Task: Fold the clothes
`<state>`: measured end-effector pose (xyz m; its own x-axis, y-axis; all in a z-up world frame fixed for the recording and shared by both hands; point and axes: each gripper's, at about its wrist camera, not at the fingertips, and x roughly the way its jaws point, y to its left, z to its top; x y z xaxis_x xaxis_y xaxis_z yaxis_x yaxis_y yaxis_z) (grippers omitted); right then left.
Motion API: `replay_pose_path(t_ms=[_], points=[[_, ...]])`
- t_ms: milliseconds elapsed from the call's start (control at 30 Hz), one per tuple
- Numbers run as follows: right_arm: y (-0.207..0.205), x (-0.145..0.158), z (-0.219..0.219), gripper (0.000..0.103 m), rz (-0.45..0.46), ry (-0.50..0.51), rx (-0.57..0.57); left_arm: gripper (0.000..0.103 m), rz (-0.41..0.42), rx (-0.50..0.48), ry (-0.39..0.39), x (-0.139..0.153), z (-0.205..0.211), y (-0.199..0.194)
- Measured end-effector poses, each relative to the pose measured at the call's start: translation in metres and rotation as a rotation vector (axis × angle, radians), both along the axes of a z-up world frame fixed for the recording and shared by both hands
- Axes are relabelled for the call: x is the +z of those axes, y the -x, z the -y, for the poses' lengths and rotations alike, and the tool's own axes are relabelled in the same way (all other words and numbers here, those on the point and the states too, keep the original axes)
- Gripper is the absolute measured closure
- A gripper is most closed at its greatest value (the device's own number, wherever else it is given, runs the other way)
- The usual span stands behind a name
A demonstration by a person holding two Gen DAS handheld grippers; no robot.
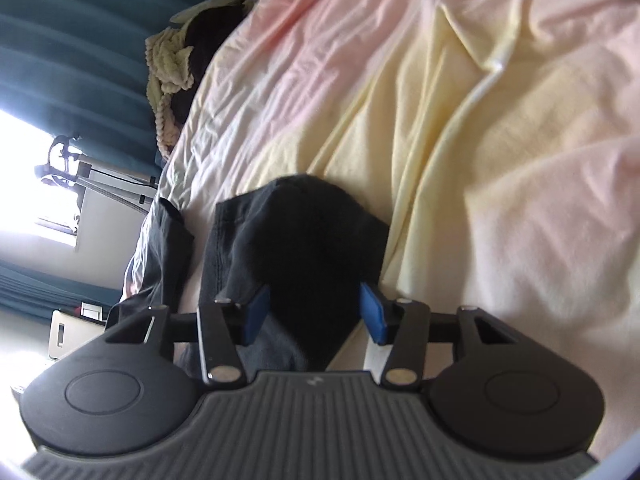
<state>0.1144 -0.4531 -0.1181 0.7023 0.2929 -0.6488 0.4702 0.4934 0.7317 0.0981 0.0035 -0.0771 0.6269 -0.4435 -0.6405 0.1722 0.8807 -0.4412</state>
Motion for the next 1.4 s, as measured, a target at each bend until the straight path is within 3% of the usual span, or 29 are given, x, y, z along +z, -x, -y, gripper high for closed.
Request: replay_pose_path(t_ms=[233, 333, 467, 667, 833, 867, 900, 967, 1067, 1167, 1267, 1333, 1400], points=[[0.006, -0.002, -0.007, 0.049, -0.025, -0.049, 0.010, 0.087, 0.003, 0.012, 0.031, -0.001, -0.003, 0.001], [0.011, -0.005, -0.023, 0.049, 0.000, -0.153, 0.049, 0.089, 0.053, 0.014, 0.062, 0.002, -0.005, 0.005], [0.010, -0.006, -0.051, 0.046, 0.007, -0.195, 0.127, 0.092, 0.123, -0.006, 0.101, 0.010, -0.004, 0.011], [0.004, -0.009, -0.046, 0.047, 0.093, -0.208, -0.003, 0.092, 0.120, -0.022, 0.203, 0.011, -0.014, 0.010], [-0.002, -0.016, -0.017, 0.048, 0.140, -0.155, -0.191, 0.092, 0.154, -0.046, 0.216, 0.017, -0.014, 0.015], [-0.003, -0.018, -0.012, 0.054, 0.149, -0.144, -0.228, 0.092, 0.155, -0.051, 0.210, 0.017, -0.013, 0.015], [-0.001, -0.017, -0.010, 0.070, 0.151, -0.129, -0.250, 0.092, 0.154, -0.054, 0.200, 0.017, -0.012, 0.014], [0.003, -0.016, -0.005, 0.090, 0.155, -0.098, -0.294, 0.092, 0.158, -0.062, 0.176, 0.018, -0.009, 0.015], [0.019, 0.021, -0.004, 0.098, 0.325, -0.010, -0.330, 0.092, 0.186, -0.082, 0.139, 0.021, -0.004, 0.019], [0.040, 0.071, -0.009, 0.098, 0.518, 0.119, -0.330, 0.091, 0.184, -0.110, 0.104, 0.022, 0.001, 0.020], [0.056, 0.085, -0.011, 0.098, 0.447, 0.228, -0.319, 0.091, 0.138, -0.155, -0.026, 0.016, 0.017, 0.021], [0.064, 0.068, -0.004, 0.098, 0.308, 0.200, -0.350, 0.091, 0.105, -0.189, -0.127, 0.007, 0.029, 0.021], [0.070, 0.048, 0.004, 0.098, 0.220, 0.114, -0.394, 0.091, 0.118, -0.200, -0.170, 0.005, 0.036, 0.022]])
